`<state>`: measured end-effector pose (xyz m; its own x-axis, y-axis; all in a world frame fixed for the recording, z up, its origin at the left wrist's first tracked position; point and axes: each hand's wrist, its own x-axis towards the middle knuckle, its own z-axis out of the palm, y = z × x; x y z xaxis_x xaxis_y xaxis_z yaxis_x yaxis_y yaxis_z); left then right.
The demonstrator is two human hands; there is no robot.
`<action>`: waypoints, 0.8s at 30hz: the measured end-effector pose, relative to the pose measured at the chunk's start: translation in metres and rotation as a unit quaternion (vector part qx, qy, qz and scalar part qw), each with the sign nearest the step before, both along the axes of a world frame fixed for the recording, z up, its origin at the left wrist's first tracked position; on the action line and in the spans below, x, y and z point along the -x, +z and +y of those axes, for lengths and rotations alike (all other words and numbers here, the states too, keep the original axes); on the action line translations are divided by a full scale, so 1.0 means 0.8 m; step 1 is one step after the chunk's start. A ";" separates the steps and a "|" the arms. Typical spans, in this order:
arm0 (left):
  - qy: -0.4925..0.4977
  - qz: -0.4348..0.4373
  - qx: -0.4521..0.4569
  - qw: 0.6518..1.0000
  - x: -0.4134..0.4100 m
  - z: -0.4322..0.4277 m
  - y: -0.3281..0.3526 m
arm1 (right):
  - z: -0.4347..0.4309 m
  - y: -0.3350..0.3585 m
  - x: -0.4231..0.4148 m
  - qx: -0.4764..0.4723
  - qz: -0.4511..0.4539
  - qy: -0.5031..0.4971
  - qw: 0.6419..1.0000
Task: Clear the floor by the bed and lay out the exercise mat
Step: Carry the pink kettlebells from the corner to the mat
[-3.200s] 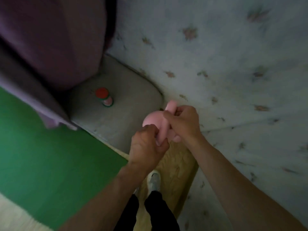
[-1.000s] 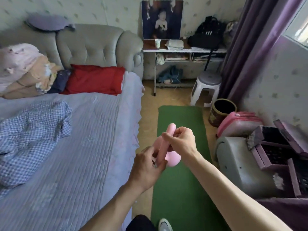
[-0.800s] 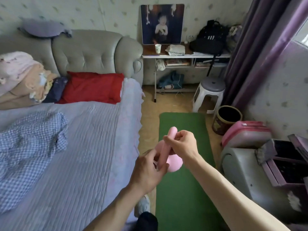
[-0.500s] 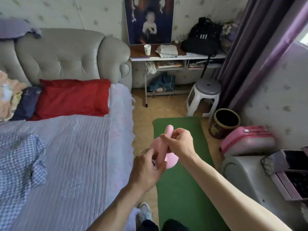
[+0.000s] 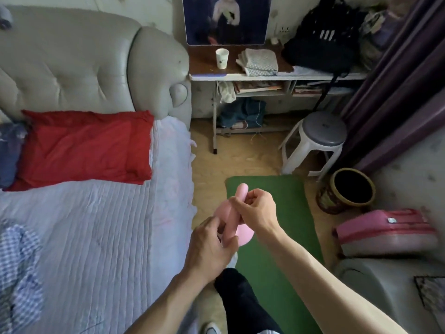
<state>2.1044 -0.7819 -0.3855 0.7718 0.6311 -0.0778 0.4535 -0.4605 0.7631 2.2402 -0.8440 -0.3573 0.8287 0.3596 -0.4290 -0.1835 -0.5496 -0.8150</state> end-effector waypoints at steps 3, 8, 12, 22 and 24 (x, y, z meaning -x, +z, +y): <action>0.014 0.022 0.011 1.000 -0.063 0.048 -0.034 | 0.051 -0.035 -0.059 0.020 0.004 0.011 1.000; 0.027 0.077 0.007 0.997 -0.147 0.114 -0.073 | 0.121 -0.068 -0.137 0.055 -0.017 0.038 0.998; 0.039 0.074 0.021 0.996 -0.198 0.161 -0.094 | 0.171 -0.095 -0.187 0.055 -0.011 0.042 0.997; 0.038 0.069 0.109 0.991 -0.285 0.240 -0.291 | 0.264 -0.297 -0.271 0.112 0.007 0.060 0.992; 0.043 0.069 0.125 0.989 -0.293 0.251 -0.340 | 0.278 -0.346 -0.279 0.122 0.007 0.059 0.991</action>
<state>2.3390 -0.5807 -0.6578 0.6878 0.6417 -0.3394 0.5896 -0.2213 0.7768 2.4635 -0.6213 -0.6338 0.7806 0.3377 -0.5260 -0.1166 -0.7481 -0.6532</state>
